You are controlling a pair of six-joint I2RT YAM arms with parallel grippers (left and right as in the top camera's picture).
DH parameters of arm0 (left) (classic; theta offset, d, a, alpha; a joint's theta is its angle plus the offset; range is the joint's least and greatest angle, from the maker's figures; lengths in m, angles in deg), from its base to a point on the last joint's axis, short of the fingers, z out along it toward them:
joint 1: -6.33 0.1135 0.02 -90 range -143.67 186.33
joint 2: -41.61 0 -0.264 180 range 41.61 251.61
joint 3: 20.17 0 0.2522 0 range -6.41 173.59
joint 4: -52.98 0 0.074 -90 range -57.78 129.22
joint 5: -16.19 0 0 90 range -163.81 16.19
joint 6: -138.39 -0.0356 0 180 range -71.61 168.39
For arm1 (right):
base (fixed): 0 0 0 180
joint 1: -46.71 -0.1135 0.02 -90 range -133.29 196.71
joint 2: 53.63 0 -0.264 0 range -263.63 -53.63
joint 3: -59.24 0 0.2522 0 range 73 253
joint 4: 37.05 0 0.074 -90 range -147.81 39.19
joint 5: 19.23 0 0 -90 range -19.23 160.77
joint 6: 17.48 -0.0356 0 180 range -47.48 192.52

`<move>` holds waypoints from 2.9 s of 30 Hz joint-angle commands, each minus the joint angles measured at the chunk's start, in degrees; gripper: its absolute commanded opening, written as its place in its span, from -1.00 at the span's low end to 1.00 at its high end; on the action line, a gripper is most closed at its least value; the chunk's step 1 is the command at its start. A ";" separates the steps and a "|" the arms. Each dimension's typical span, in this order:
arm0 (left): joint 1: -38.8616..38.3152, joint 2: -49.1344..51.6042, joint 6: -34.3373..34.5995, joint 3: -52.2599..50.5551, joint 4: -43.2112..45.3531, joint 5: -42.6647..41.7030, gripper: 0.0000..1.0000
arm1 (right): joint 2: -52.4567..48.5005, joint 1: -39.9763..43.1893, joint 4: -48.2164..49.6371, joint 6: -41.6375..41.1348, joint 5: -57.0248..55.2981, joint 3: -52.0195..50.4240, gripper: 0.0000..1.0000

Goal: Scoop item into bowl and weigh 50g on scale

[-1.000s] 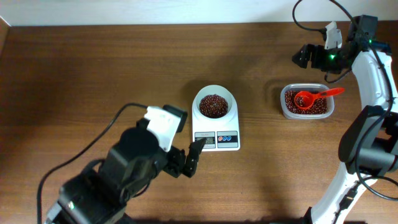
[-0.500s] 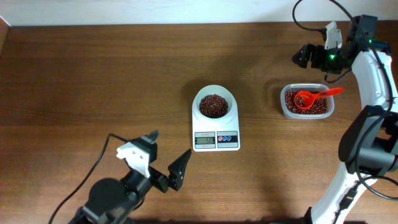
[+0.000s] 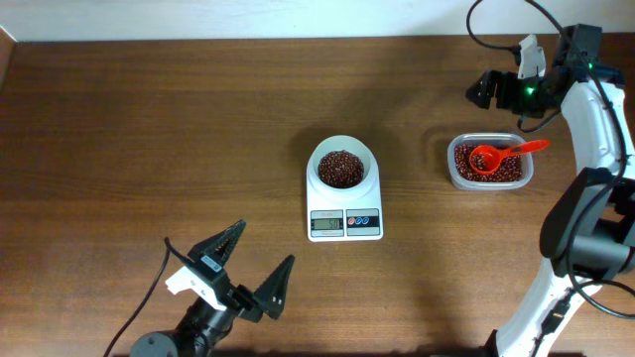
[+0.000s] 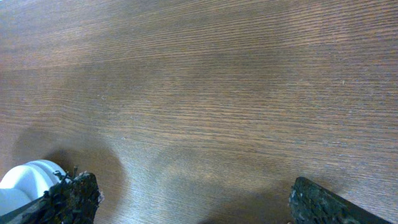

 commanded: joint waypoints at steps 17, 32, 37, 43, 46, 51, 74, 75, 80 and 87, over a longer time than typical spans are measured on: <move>10.19 -0.68 -1.64 -16.57 19.58 4.39 0.98 | -0.50 0.11 0.00 0.61 0.68 -0.48 0.98; 23.74 -0.59 -24.61 -16.57 3.74 4.37 0.98 | -0.50 0.11 0.00 0.61 0.68 -0.46 0.98; 23.74 -0.61 -24.55 -16.57 3.87 3.91 0.98 | -0.50 0.11 0.00 0.61 0.68 -0.46 0.98; 23.74 -0.59 -24.55 -16.55 3.85 3.91 0.97 | -0.50 0.11 0.00 0.61 0.68 -0.46 0.97; 23.74 -0.61 -24.55 -16.55 3.85 3.91 0.98 | -0.50 0.11 0.00 0.61 0.68 -0.46 0.98; 23.71 -0.61 -24.55 -16.55 3.85 3.91 0.98 | -0.50 0.11 0.00 0.61 0.68 -0.46 0.97; 23.74 -0.61 -24.55 -16.55 3.85 3.91 0.98 | -0.63 0.11 0.00 0.61 0.68 -0.48 0.98; 23.74 -0.59 -24.55 -16.55 3.85 3.91 0.98 | -0.63 0.11 0.00 0.61 0.68 -0.48 0.98; 23.74 -0.59 -24.55 -16.55 3.85 3.91 0.98 | 1.01 0.09 -0.02 0.61 0.66 -0.48 0.98; 23.71 -0.59 -24.55 -16.55 3.85 3.91 0.98 | 16.09 0.11 0.00 0.61 0.66 -0.48 0.97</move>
